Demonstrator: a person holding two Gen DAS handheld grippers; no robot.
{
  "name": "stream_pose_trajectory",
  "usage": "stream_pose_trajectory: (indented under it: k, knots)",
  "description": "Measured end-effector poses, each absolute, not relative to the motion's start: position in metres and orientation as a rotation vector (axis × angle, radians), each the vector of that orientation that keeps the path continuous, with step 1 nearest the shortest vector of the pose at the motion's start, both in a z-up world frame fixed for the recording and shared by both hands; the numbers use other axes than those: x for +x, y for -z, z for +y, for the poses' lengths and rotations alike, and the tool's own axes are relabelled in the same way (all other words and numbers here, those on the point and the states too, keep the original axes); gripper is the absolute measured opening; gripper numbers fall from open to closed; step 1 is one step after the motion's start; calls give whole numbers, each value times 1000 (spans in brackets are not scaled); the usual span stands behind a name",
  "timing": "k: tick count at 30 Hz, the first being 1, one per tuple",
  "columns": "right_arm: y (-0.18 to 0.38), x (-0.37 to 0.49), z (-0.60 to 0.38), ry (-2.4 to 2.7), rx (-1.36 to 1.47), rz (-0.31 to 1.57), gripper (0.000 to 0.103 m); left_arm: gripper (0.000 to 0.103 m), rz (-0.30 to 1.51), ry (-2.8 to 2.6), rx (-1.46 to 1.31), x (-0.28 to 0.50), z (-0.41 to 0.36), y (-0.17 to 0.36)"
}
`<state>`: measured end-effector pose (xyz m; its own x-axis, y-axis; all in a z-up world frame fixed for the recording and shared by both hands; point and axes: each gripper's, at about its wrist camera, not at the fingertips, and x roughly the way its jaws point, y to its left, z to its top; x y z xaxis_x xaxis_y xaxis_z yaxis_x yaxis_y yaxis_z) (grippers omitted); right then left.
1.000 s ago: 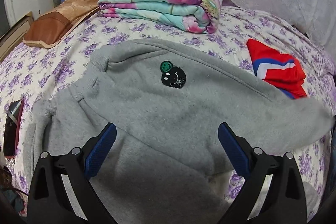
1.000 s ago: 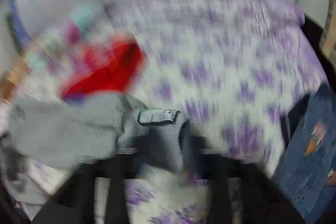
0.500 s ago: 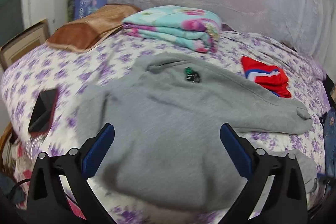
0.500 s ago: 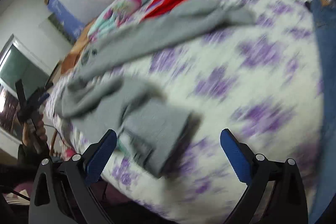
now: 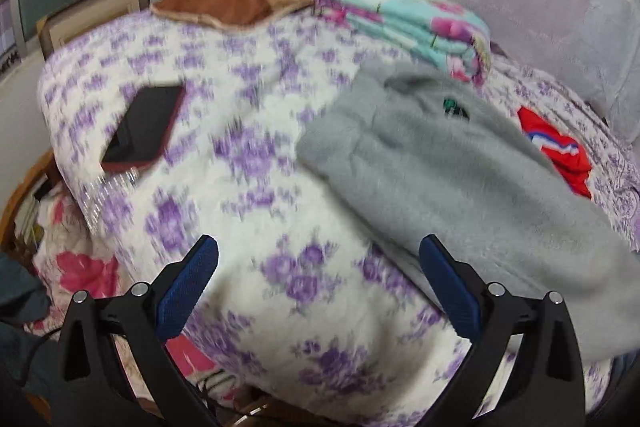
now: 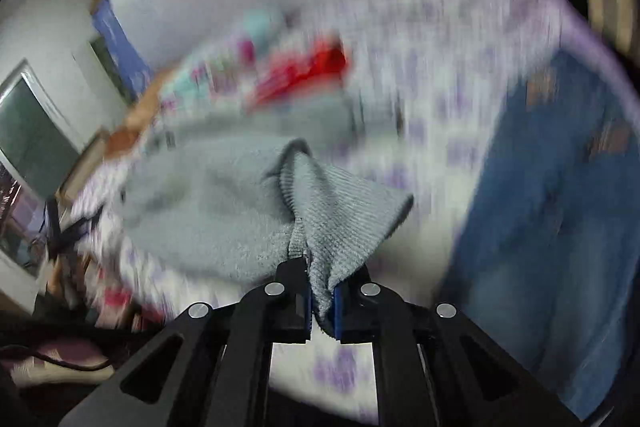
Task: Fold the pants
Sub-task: 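Grasp a grey sweatpants leg cuff with the right gripper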
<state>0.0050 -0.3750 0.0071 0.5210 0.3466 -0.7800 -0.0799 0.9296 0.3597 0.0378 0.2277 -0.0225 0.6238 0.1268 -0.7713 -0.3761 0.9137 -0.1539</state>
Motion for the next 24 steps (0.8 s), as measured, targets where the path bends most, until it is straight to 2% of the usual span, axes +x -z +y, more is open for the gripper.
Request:
stream_pose_trajectory:
  k: [2,4,8,13,16,21,24]
  knots:
    - [36,2,-368,-227,274,1118,9,98,878,-295,-326,43,228,34]
    - [61,0,-369,-207,300,1128,11,98,885,-292,-377,53,233,44]
    - [61,-2,-370,-210,366,1071,13,98,885,-240,-498,85,241,53]
    - [62,-3,-368,-204,370,1074,15,99,930,-271,-419,132,236,68]
    - [62,-2,-367,-193,376,1069,16,99,937,-304,-454,124,240,64]
    - [64,-2,-372,-204,380,1067,16,99,891,-409,-334,85,243,40]
    - [64,0,-373,-202,382,1065,17,99,939,-450,-329,82,253,50]
